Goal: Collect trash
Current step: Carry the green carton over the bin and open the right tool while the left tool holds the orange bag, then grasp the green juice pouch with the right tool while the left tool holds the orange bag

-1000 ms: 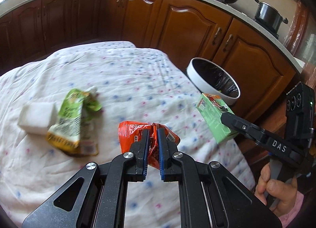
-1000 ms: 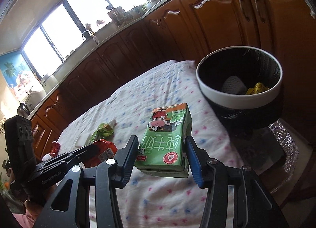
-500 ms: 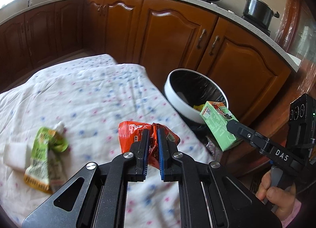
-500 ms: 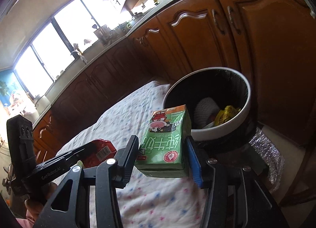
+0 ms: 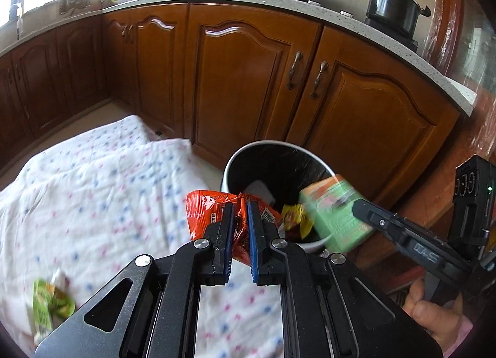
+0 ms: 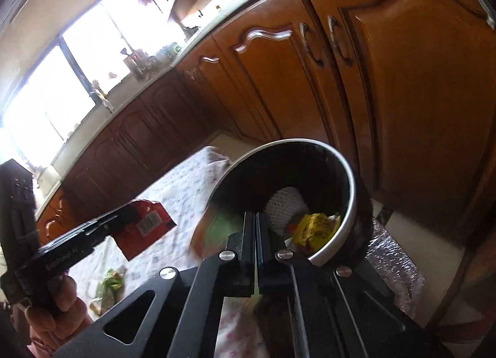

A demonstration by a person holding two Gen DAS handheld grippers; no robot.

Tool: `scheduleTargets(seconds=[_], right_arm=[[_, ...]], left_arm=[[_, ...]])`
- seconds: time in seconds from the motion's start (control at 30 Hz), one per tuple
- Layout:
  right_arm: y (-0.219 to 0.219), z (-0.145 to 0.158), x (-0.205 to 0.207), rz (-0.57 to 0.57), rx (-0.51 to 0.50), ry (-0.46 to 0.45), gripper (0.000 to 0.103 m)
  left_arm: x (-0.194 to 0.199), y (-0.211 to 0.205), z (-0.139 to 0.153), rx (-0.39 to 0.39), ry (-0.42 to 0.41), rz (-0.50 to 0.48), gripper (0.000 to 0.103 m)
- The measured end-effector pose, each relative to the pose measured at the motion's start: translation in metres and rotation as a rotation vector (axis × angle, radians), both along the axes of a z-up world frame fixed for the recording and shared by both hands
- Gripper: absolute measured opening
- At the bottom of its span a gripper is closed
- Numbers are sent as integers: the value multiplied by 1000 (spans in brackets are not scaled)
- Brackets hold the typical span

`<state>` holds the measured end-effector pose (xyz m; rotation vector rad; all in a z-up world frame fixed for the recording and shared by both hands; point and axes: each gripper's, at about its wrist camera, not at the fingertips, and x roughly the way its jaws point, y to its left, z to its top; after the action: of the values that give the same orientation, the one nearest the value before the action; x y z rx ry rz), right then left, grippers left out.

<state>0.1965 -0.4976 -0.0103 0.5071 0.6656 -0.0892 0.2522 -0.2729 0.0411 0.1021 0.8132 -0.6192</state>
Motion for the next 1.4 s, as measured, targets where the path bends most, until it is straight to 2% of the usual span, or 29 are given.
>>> scheduleTargets(seconds=[0.23,0.43,0.5,0.63,0.8,0.97,1.07,1.13,1.2,1.3,1.33,1.37,1.4], right_arm=[[-2,-24,12,15,30,34,0],[-23,-39,-44,-68,37,28,0],[-35,-49,-66,-105,84,25,0],[-42,-64,-99,-162,123,28,1],[-33,-75,-109,-164,127,49,6],[-27,-108,-124,-187,145,131,6],[-25,-116,-134,-209,129,150,6],[-22,-109,-144,-239,101,136,6],[-12,-86,-148,-201,89,58,6],[22,-43,-137,-91,71,-38,7],[44,-32,-125,-15,65,-57,8],[63,-27,-112,58,67,-56,14],[85,-25,-97,145,80,-50,25]], left_arm=[[30,-39,-15,36,27,-29,7],[33,-48,-23,34,34,-49,7],[29,-46,-23,36,22,-59,7],[19,-29,-14,-1,11,-55,7],[6,-8,-5,-42,16,-40,7],[-10,20,-3,-61,29,-10,7],[-17,36,-3,-64,31,13,7],[-23,47,-3,-72,41,19,7],[-28,57,-3,-73,43,35,7],[-37,77,1,-84,38,53,7],[-40,85,3,-86,33,69,7],[-42,96,5,-96,33,90,7],[-45,108,8,-111,34,109,7]])
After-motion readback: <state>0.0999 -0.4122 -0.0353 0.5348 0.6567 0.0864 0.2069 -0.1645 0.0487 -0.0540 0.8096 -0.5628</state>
